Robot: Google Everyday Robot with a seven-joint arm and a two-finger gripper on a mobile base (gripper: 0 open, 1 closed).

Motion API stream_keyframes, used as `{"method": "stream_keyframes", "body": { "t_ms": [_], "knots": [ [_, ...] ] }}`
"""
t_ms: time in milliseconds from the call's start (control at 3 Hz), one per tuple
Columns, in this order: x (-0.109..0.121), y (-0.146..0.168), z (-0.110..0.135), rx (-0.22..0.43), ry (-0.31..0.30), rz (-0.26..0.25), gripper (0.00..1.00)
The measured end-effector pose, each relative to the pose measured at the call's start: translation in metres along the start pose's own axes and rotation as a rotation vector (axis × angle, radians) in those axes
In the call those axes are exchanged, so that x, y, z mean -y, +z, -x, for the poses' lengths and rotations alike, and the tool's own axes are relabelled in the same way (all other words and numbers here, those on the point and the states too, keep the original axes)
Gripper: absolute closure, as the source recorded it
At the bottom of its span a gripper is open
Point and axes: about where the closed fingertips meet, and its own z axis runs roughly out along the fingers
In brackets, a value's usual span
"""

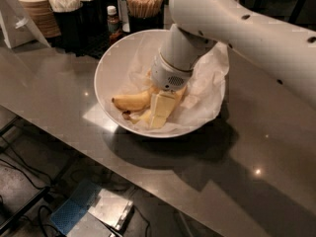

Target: Pick banana from white bowl

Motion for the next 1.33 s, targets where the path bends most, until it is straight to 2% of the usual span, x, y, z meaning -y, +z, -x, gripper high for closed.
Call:
{"method": "stream_keyframes", "body": {
  "t_ms": [333,667,1000,1333],
  "knots": [
    [-0.014,-0.005,-0.013,0.06,0.117,-0.042,0.18],
    [-0.033,-0.034,-0.022,0.077,0.219,-0.147,0.18],
    [-0.052,-0.097,-0.04,0.038,0.29,-0.32,0.17],
    [-0.061,-0.143,-0.047,-0.01,0.303,-0.422,0.13]
  ]
}}
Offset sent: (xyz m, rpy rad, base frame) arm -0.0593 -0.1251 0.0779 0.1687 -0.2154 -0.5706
